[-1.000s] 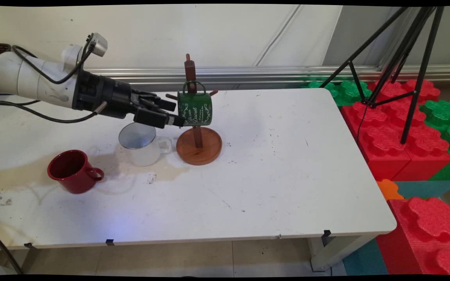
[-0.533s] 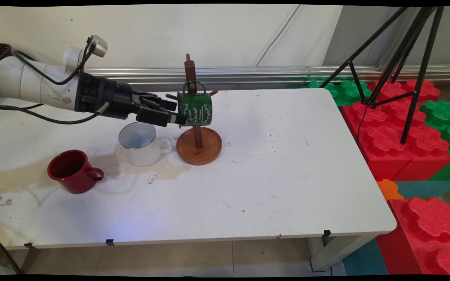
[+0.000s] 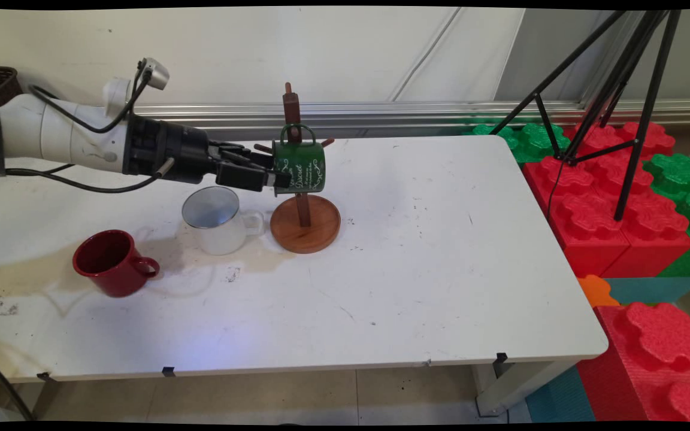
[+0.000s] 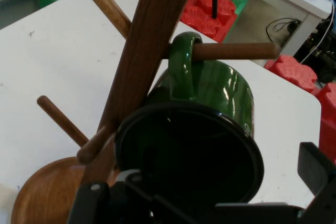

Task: Pick up the green mug from the rack

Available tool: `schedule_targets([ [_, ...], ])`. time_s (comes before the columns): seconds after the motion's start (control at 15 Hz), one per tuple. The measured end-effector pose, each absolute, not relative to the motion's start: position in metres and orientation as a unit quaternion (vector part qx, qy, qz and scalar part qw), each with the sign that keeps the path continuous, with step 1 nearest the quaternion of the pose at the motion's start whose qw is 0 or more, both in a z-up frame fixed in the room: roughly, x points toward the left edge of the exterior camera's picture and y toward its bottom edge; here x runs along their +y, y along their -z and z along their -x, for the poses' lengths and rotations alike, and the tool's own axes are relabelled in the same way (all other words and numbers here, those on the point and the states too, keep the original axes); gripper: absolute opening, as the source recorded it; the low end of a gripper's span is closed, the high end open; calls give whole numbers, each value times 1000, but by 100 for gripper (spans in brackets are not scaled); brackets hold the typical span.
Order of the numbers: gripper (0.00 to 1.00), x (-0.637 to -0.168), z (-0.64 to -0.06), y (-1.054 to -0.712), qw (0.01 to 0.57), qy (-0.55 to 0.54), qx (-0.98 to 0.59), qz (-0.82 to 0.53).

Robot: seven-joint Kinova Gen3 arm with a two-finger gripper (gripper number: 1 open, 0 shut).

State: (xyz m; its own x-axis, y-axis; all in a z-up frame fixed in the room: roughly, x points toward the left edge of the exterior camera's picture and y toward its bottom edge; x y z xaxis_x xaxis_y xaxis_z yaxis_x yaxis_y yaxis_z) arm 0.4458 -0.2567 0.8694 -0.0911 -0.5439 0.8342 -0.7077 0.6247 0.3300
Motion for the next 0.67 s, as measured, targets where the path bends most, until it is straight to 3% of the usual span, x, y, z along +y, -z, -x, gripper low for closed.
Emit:
schedule_targets([
  [0.33, 100, -258, -444, -867, 527, -80, -730, -429],
  [0.4, 0, -258, -443, -866, 527, -80, -729, -429],
  [0.67, 0, -257, -443, -865, 529, -78, -730, -427],
])
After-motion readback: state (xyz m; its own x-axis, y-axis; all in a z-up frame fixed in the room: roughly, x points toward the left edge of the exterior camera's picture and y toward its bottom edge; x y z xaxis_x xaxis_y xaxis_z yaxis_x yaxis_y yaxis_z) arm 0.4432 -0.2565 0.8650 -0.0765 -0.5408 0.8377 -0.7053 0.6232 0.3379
